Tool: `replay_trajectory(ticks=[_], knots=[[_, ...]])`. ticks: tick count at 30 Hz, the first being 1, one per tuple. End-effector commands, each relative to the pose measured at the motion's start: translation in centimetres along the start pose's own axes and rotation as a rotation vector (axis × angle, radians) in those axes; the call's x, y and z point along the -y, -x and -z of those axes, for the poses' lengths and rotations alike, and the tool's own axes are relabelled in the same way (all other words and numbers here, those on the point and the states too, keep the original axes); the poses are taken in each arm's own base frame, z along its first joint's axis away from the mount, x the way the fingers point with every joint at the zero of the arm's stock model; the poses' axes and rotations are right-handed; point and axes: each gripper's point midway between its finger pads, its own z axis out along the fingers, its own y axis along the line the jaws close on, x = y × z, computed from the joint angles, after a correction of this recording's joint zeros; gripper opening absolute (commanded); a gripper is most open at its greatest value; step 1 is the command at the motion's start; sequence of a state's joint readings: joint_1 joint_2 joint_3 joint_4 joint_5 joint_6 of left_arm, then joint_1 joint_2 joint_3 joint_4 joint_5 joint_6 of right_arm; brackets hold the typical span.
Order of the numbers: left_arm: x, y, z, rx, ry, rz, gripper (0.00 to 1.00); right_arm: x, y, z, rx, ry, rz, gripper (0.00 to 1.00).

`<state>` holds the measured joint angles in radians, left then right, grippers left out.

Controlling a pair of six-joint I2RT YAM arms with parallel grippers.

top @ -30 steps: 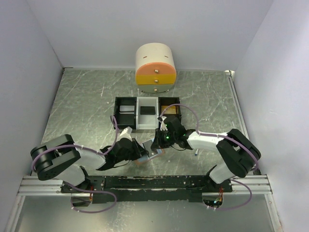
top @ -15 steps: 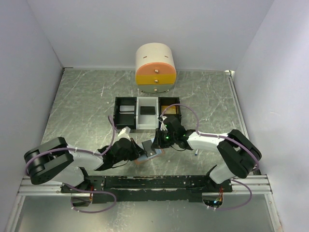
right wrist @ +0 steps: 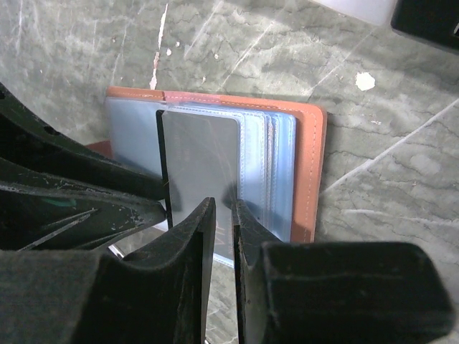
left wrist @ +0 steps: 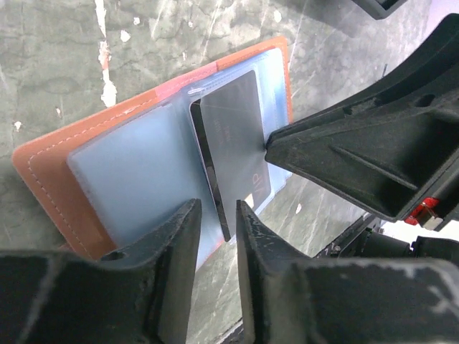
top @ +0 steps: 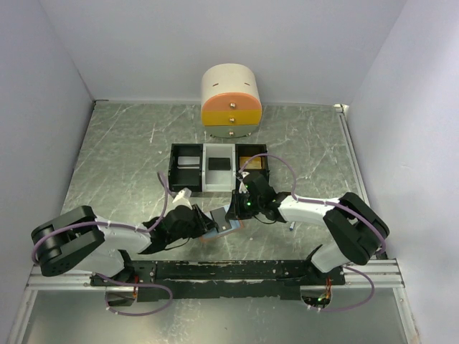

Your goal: Take the credit cards out of the card holder

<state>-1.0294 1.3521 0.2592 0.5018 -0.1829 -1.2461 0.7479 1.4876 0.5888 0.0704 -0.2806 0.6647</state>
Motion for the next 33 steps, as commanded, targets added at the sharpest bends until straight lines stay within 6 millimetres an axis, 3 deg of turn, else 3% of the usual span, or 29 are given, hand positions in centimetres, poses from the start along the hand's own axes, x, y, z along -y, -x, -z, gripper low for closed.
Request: replay_trajectory(ticks=[1, 4, 8, 15, 21, 31, 33], knots=[[1.0, 0.5, 0.2, 0.044, -0.091, 0.021, 0.4, 2.9, -2.6, -0.1, -0.086, -0.104, -0.003, 0.17], [1.3, 0.4, 0.0, 0.042, -0.118, 0.039, 0.36, 3.0, -2.9, -0.2, -0.095, -0.105, -0.01, 0.17], [1.0, 0.2, -0.3, 0.032, -0.095, 0.046, 0.18, 3.1, -3.3, -0.3, -0.102, -0.099, -0.017, 0.17], [0.3, 0.5, 0.1, 0.051, -0.071, 0.054, 0.18, 3.1, -3.2, -0.3, -0.099, -0.098, -0.018, 0.17], [-0.3, 0.2, 0.1, 0.045, -0.062, 0.053, 0.07, 3.4, -3.2, -0.3, -0.1, -0.119, -0.015, 0.17], [-1.5, 0.9, 1.2, 0.081, -0.02, 0.061, 0.07, 3.4, -3.0, -0.2, -0.087, -0.121, -0.015, 0.17], [-1.5, 0.9, 1.2, 0.081, -0.025, 0.061, 0.11, 3.2, -3.0, -0.2, -0.087, -0.111, -0.016, 0.18]])
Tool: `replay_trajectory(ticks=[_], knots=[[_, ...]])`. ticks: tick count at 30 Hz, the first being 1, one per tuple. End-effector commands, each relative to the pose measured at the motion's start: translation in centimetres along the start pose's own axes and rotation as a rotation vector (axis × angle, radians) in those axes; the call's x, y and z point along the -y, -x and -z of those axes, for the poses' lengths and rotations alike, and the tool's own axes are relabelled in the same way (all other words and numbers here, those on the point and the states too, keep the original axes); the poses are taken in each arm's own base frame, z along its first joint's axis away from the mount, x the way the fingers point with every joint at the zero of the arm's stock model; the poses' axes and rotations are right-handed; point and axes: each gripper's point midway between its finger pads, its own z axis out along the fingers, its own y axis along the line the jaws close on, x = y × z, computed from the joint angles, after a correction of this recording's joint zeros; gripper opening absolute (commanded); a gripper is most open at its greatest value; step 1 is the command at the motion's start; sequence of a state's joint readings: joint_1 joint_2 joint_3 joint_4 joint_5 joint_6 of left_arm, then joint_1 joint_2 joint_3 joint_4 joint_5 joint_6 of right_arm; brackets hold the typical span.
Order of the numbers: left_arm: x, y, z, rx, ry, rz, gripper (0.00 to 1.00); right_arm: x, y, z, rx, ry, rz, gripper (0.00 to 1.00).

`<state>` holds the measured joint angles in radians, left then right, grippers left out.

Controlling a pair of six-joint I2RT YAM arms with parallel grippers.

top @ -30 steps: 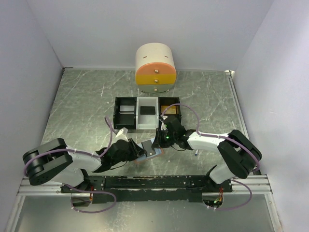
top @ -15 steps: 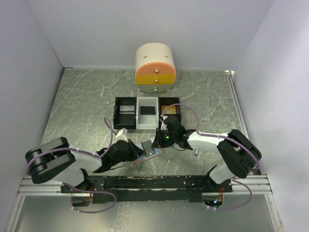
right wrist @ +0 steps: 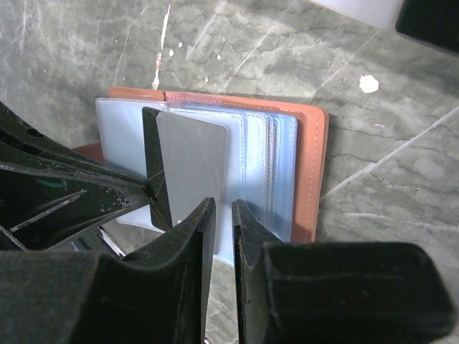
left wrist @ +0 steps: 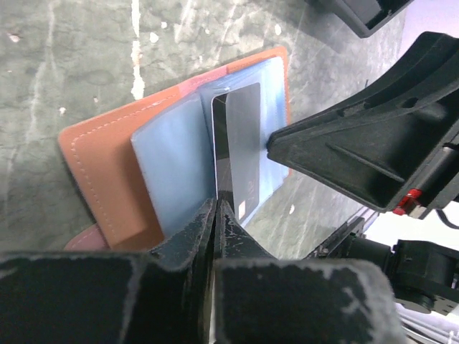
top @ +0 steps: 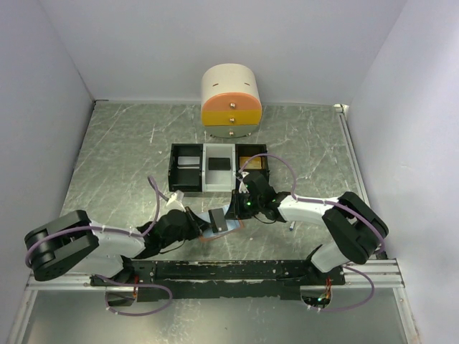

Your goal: Take the credit cards out of the card holder

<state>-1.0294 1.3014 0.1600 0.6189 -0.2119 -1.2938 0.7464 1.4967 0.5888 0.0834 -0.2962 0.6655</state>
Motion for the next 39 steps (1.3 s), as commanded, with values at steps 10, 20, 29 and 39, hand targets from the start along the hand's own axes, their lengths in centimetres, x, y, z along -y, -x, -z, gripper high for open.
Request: replay_trajectory(ticks=[10, 20, 29, 39], knots=[[0.1, -0.9, -1.4, -0.033, -0.005, -0.026, 0.39, 3.3, -3.2, -0.2, -0.097, -0.113, -0.013, 0.18], [-0.2, -1.3, -1.8, -0.044, 0.004, -0.028, 0.29, 3.3, -3.1, -0.3, -0.098, -0.116, -0.007, 0.18], [-1.1, -0.3, -0.9, 0.0, 0.055, -0.02, 0.16, 3.4, -2.9, -0.5, -0.098, -0.124, -0.007, 0.18], [-1.7, 0.2, -0.1, 0.02, 0.076, -0.016, 0.21, 3.8, -2.8, -0.3, -0.088, -0.15, -0.009, 0.19]])
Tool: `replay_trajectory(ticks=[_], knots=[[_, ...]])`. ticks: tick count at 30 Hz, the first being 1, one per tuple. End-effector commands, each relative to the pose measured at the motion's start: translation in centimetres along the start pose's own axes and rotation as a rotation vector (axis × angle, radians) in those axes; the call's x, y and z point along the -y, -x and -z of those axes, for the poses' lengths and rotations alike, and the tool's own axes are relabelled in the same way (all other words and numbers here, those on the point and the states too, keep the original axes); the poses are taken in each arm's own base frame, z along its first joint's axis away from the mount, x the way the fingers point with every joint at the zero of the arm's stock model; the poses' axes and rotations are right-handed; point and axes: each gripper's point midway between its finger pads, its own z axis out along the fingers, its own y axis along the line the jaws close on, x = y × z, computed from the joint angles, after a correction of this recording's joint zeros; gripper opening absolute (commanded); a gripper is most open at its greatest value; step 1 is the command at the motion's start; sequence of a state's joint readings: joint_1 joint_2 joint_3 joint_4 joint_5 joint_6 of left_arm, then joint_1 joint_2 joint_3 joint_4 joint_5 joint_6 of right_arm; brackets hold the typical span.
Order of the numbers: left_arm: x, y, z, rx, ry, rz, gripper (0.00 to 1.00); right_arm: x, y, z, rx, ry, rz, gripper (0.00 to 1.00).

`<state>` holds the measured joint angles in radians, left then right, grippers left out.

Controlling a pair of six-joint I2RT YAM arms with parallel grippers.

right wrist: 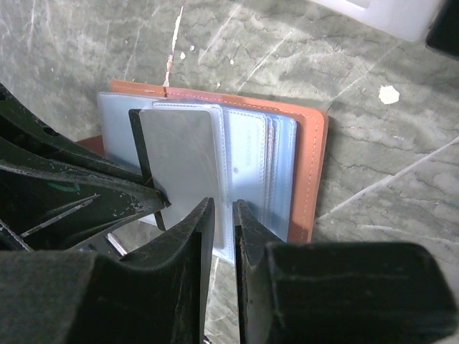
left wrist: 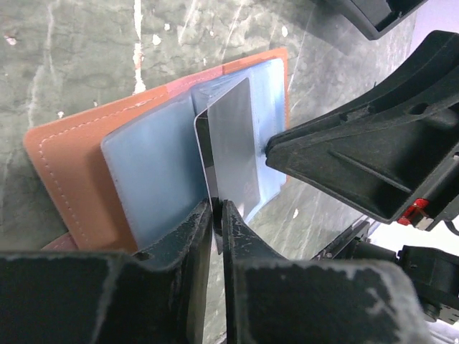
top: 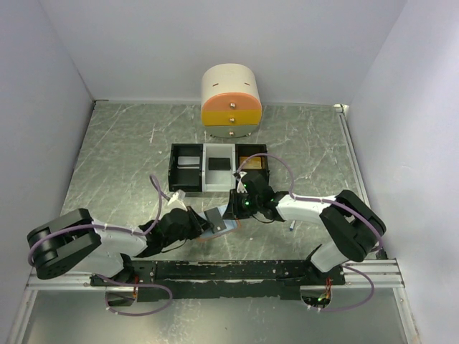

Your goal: Take the credit cards out of the card holder

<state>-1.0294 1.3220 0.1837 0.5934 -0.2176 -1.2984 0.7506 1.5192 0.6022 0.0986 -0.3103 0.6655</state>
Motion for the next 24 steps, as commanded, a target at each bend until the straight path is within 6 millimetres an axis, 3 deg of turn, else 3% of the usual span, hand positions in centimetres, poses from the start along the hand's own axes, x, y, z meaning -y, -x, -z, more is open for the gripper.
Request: replay_trajectory(ticks=[1, 5, 14, 19, 24], knots=[[-1.5, 0.2, 0.3, 0.02, 0.05, -0.016, 0.22, 4.2, -3.0, 0.1, -0.085, -0.166, -0.015, 0.19], [-1.4, 0.2, 0.3, 0.019, 0.041, -0.013, 0.26, 4.2, -3.2, 0.1, -0.088, -0.159, -0.02, 0.19], [-1.3, 0.3, 0.5, 0.028, 0.024, 0.006, 0.07, 4.3, -3.4, 0.2, -0.091, -0.161, -0.021, 0.19], [-1.4, 0.4, 0.8, 0.031, 0.029, 0.009, 0.07, 4.1, -3.1, 0.3, -0.085, -0.157, -0.016, 0.19], [-1.6, 0.6, 1.1, 0.037, 0.033, 0.008, 0.07, 2.5, -2.1, 0.9, -0.051, -0.096, 0.017, 0.2]])
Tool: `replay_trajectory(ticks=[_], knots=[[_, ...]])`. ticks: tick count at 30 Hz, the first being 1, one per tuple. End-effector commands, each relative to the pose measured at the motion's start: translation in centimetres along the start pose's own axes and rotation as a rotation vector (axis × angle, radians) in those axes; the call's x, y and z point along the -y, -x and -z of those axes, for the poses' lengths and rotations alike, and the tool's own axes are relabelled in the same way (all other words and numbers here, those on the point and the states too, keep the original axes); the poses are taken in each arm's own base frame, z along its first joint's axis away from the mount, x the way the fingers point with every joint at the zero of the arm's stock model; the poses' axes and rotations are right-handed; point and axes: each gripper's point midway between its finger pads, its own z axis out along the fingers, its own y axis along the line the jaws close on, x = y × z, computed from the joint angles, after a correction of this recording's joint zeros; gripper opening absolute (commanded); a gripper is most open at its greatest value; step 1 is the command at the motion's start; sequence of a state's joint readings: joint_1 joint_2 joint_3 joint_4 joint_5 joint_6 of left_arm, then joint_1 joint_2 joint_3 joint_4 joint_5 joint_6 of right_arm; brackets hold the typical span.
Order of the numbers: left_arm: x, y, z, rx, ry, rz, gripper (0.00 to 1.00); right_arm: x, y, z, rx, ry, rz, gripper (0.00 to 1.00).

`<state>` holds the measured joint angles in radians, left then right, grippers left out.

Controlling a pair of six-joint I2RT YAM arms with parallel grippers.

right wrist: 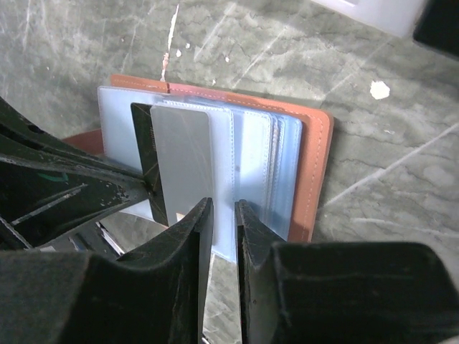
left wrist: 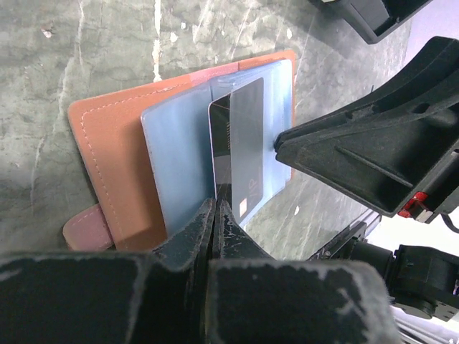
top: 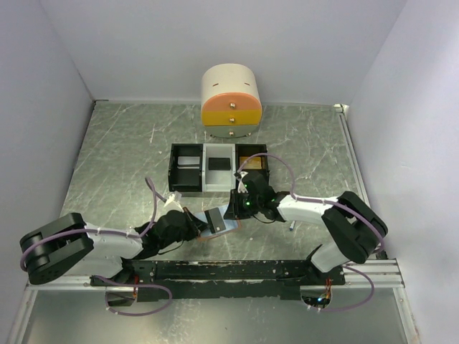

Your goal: Take the credit cards out of the card holder

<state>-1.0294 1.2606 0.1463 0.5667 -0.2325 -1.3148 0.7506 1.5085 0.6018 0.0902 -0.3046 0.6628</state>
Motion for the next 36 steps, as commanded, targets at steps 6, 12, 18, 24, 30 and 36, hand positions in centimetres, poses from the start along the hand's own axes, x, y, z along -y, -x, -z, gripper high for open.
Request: replay_trajectory(ticks=[6, 12, 18, 24, 30, 36], knots=[[-0.9, 0.3, 0.3, 0.025, 0.024, -0.008, 0.07, -0.9, -1.0, 1.2, -0.05, 0.044, 0.06, 0.22], [-0.7, 0.3, 0.2, 0.018, 0.03, -0.018, 0.07, -2.8, -0.9, 0.7, -0.066, 0.117, 0.085, 0.22], [-0.6, 0.3, 0.2, 0.019, 0.03, -0.02, 0.07, -3.6, 0.1, 0.2, -0.042, 0.118, 0.105, 0.23], [-0.3, 0.4, 0.3, 0.019, 0.011, -0.023, 0.09, 0.4, -1.3, -1.5, -0.092, -0.054, 0.055, 0.23], [0.4, 0.4, 0.4, 0.029, -0.056, 0.008, 0.36, 2.1, -3.2, -1.6, -0.125, -0.096, 0.017, 0.23], [0.8, 0.4, 0.1, 0.037, -0.089, 0.019, 0.42, 2.5, -4.3, -1.5, -0.142, -0.094, -0.005, 0.23]])
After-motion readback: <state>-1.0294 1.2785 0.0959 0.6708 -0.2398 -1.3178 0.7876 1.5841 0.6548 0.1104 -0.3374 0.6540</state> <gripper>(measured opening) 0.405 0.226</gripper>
